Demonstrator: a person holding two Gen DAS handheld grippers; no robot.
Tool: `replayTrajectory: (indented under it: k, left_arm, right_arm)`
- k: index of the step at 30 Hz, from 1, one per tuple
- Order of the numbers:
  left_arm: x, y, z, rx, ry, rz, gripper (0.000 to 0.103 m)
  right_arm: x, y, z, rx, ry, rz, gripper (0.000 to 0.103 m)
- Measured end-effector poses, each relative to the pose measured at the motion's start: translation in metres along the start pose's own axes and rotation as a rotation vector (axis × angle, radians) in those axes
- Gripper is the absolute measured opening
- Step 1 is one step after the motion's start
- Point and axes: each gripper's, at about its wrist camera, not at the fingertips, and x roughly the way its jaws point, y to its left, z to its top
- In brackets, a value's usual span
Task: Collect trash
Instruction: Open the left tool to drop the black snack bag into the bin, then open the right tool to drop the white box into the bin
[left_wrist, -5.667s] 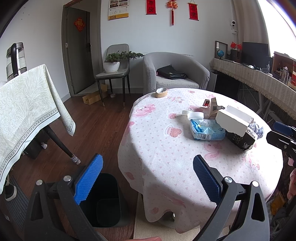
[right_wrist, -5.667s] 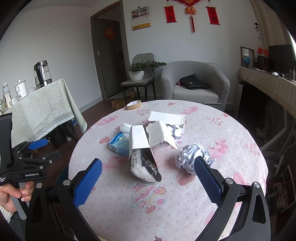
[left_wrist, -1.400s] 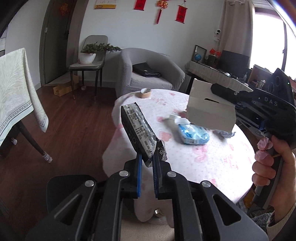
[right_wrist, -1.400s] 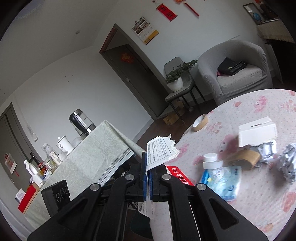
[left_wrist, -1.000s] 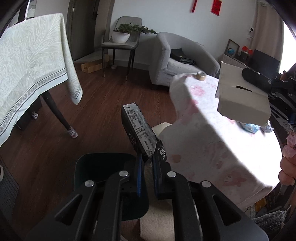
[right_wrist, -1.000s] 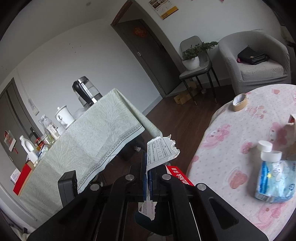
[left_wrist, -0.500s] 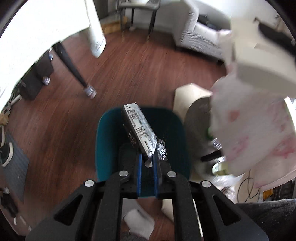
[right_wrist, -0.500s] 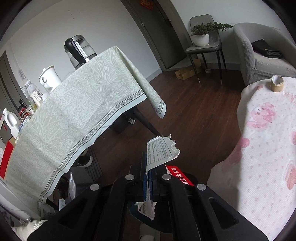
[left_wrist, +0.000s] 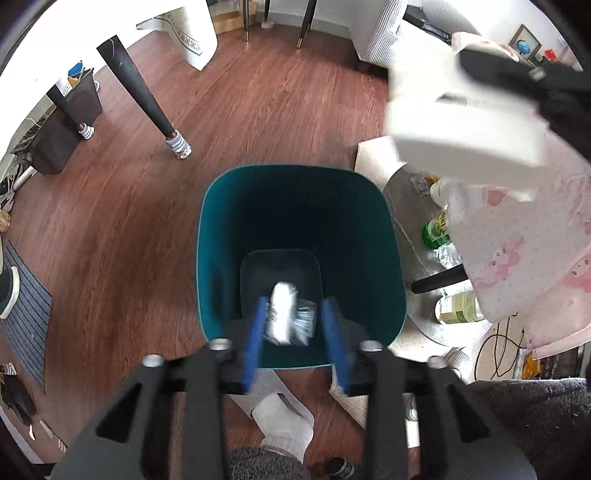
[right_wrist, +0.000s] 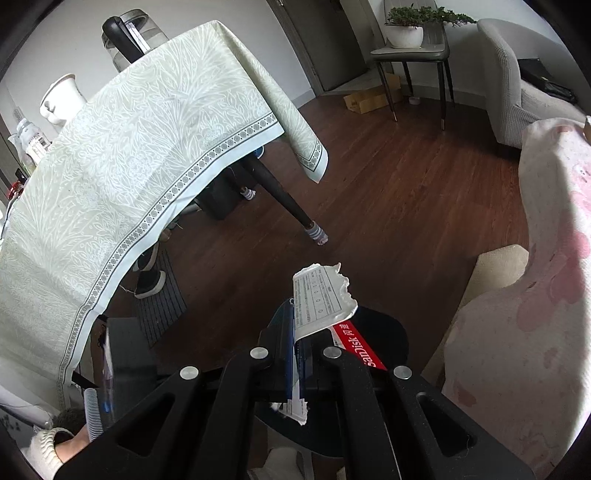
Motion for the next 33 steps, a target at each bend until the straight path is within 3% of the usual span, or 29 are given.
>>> replayTrajectory:
  k: [8, 15, 21, 26, 33]
  left_arm:
    - [-0.030, 0.000, 0.004, -0.012, -0.098, 0.020, 0.055]
    - [-0.071, 0.005, 0.009, -0.045, -0.231, 0.028, 0.057]
    - [-0.101, 0.006, 0.011, -0.069, -0.329, 0.023, 0.049]
    - [-0.123, 0.001, 0.010, -0.054, -0.417, 0.003, 0.033]
    - [-0.146, -0.004, 0.014, -0.064, -0.504, -0.055, 0.032]
  right_arm:
    - [0.021, 0.003, -0.007, -0.019, 0.046, -0.033, 0.002]
    - [0.048, -0.003, -0.020, -0.008, 0.125, -0.075, 0.002]
    - [0.076, -0.011, -0.037, -0.005, 0.210, -0.107, 0.002]
    - [0.094, -0.015, -0.055, -0.010, 0.274, -0.129, 0.002]
    - [0.116, -0.010, -0.074, -0.056, 0.354, -0.178, 0.002]
